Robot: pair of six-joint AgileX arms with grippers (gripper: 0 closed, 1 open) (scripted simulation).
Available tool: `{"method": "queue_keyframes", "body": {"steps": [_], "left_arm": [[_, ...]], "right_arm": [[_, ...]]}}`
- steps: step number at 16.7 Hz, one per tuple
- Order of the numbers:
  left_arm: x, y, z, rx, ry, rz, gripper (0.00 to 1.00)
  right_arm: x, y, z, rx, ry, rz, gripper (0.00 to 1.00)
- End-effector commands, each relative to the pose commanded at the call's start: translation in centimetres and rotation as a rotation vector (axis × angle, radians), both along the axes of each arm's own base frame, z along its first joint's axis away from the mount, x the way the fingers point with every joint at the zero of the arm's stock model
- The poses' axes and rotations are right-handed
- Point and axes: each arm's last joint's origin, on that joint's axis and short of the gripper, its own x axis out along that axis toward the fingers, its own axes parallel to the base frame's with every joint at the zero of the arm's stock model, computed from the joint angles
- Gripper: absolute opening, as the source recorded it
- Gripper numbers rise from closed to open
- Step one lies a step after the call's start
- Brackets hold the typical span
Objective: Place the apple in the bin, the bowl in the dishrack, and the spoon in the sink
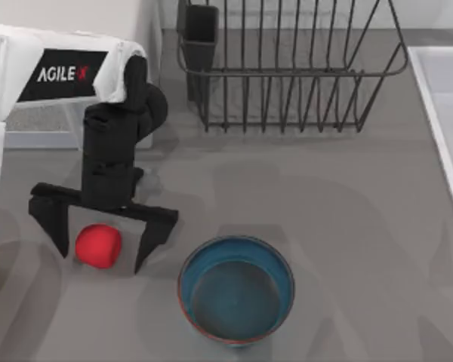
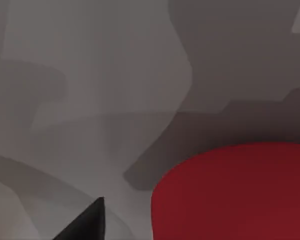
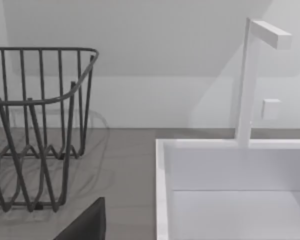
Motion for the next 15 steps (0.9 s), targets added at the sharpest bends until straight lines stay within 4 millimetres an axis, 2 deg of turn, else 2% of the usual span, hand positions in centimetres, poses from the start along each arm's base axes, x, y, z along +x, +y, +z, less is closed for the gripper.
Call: {"method": "queue_keyframes", "body": {"steps": [2,6,15], "left_arm": [[-0.06,0.74,-0.77,0.0,-0.002,0.001,1.0],[-0.06,0.83,-0.84,0.0,-0.003,0.002,1.0],[-0.06,0.83,-0.84,0.0,-0.003,0.002,0.32]], "right_arm": [[0.0,0.0,0.0,0.0,0.0,0.0,1.0],[0.0,0.0,0.0,0.0,0.0,0.0,1.0],[0.0,0.0,0.0,0.0,0.0,0.0,1.0]]}}
